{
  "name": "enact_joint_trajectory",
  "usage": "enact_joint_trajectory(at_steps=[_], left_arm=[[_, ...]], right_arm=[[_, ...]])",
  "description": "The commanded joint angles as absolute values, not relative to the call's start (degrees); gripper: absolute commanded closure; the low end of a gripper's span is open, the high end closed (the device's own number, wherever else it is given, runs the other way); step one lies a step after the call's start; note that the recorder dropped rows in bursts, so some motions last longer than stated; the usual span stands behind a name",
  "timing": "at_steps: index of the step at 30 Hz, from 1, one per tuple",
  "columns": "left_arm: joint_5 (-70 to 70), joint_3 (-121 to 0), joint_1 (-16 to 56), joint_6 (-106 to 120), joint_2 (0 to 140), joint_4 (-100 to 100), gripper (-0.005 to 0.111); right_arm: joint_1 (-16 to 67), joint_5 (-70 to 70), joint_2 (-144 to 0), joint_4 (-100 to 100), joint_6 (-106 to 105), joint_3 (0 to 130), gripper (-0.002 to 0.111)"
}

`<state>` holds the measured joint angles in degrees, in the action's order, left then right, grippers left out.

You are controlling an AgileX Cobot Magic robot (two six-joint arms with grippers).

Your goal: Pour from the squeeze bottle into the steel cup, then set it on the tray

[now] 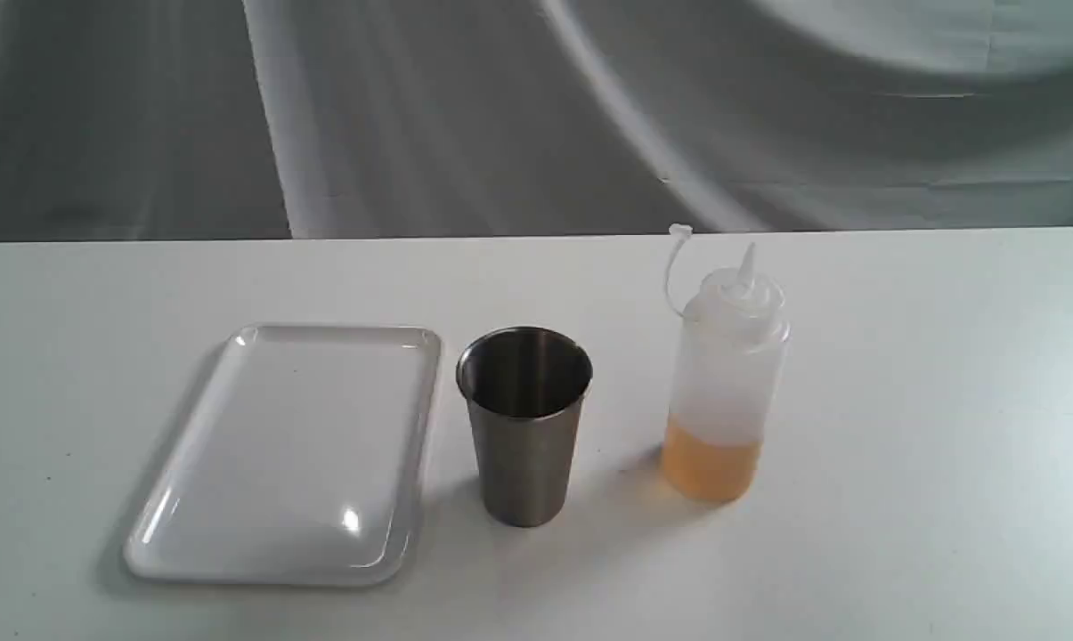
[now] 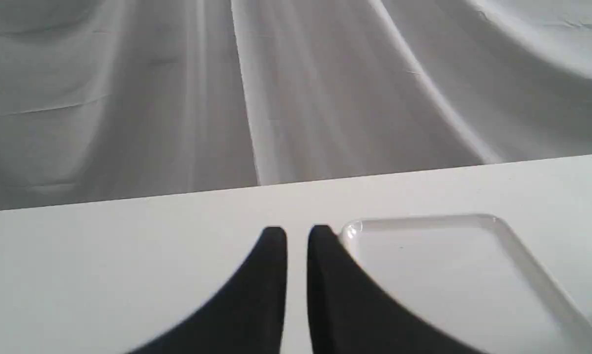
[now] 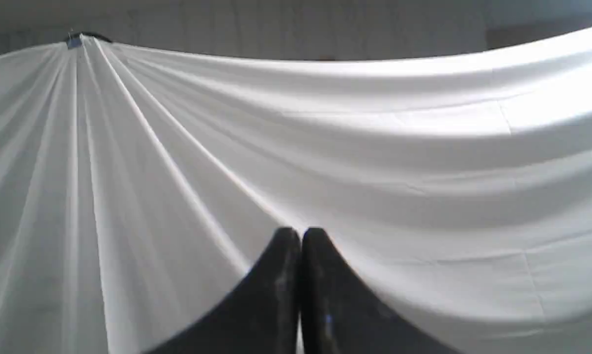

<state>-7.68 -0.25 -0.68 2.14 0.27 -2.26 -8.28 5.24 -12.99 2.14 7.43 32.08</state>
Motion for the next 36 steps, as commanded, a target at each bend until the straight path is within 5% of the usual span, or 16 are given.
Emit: enact_joint_trajectory(at_steps=[1,15,36], left_arm=[[-7.6,0.0,-0.4,1.9,0.0,-2.3,0.098],[-7.6,0.0,-0.4,2.1,0.0,-2.3,0.098],[-7.6,0.0,-0.4,1.8,0.0,-2.3,0.098]], right_arm=[[-8.6,11.2,-18.3,3.3,7.5,36.8,0.108],[-1.6,28.9,-38.2,22.9,-5.8,46.4,0.108],[2.9,11.7,-58.1,27.6,-36.0,43.3,0.108]])
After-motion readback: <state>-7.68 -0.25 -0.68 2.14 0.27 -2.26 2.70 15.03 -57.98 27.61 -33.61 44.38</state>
